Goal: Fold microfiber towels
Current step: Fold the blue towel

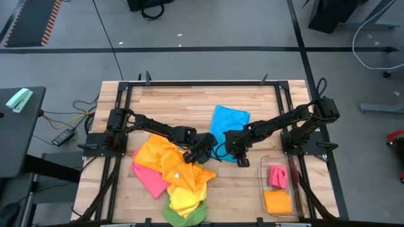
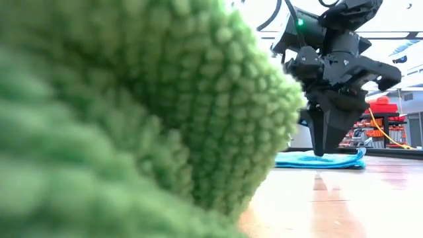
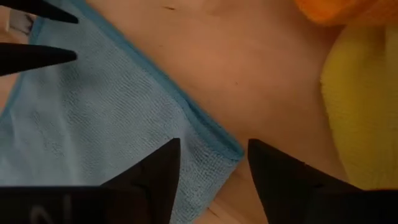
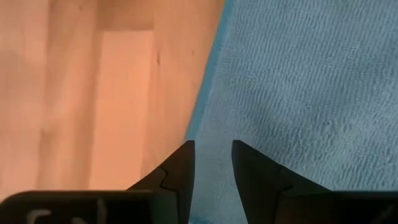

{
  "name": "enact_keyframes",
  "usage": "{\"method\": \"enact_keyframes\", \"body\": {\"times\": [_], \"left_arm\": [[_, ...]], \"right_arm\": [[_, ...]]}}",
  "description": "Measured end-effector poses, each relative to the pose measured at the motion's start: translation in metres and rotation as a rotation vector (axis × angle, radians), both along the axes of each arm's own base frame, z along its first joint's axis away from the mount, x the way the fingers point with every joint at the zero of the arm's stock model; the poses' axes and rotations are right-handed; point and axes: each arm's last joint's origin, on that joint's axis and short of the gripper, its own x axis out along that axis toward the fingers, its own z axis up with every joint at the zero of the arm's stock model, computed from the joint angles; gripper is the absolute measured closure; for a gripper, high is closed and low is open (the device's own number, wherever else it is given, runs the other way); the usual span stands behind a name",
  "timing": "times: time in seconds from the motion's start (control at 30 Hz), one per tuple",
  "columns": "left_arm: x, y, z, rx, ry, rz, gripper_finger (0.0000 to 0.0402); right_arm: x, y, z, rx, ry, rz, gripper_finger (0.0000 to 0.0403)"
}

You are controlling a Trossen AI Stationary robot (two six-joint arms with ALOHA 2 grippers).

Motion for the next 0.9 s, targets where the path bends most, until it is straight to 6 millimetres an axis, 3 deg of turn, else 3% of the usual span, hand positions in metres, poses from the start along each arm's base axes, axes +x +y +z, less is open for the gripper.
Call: {"method": "enact_keyframes", "body": {"times": [0.33, 0.6, 0.77, 0.9], "left_arm": [[0.001, 0.006, -0.002, -0.041, 0.012, 0.076, 0.0278], [0.002, 0.012, -0.002, -0.107, 0.004, 0.239, 0.0385], [-0.002, 0.014, 0.015, -0.178, -0.005, 0.331, 0.0378], [-0.006, 0.014, 0.025, -0.263, 0.015, 0.378, 0.0375]], "right_arm": [[0.001, 0.013, 0.011, 0.021, -0.061, -0.03, 0.0287], [0.009, 0.037, 0.016, -0.222, -0.25, -0.084, 0.0287], [0.007, 0.045, 0.015, -0.276, -0.261, -0.118, 0.0278], [0.006, 0.048, 0.015, -0.29, -0.269, -0.144, 0.0244]]}}
